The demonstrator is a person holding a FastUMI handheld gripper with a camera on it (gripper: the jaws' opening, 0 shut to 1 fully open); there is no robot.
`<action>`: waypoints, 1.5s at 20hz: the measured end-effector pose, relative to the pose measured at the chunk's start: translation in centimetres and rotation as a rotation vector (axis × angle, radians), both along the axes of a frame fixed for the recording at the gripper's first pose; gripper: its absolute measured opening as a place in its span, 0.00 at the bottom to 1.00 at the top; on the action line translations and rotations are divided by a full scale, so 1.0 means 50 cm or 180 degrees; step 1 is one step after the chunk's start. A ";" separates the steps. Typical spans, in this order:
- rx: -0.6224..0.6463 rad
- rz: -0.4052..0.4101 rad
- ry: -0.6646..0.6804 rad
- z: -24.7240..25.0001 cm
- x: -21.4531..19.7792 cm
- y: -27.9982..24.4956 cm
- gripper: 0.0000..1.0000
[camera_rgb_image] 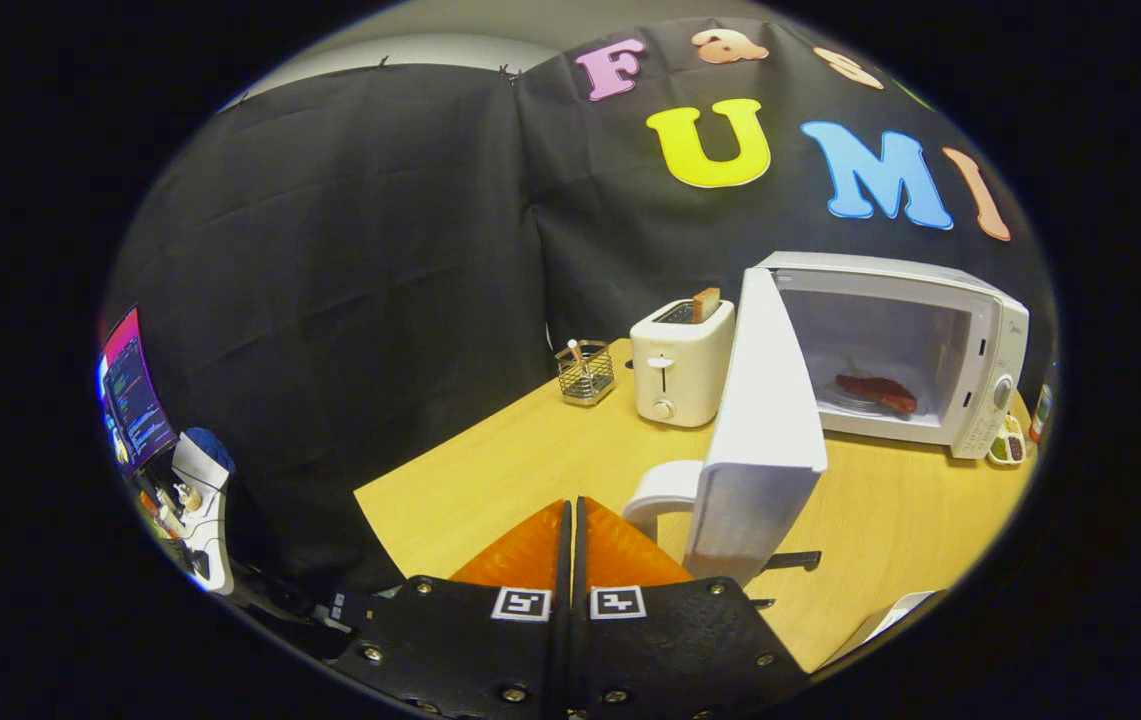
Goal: Open the microwave, put the food inside, and close the microwave door.
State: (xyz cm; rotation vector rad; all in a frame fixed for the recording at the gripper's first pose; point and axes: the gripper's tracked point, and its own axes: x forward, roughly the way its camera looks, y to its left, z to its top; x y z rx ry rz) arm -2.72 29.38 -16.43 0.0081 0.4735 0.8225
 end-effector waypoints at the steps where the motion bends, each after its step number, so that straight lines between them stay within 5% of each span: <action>1: 0.0012 -0.0020 0.0025 -0.003 0.005 -0.010 0.00; 13: -0.0091 -0.0920 0.0158 -0.022 0.170 -0.244 0.01; 30: -0.0169 -0.1547 0.0082 -0.010 0.411 -0.385 0.01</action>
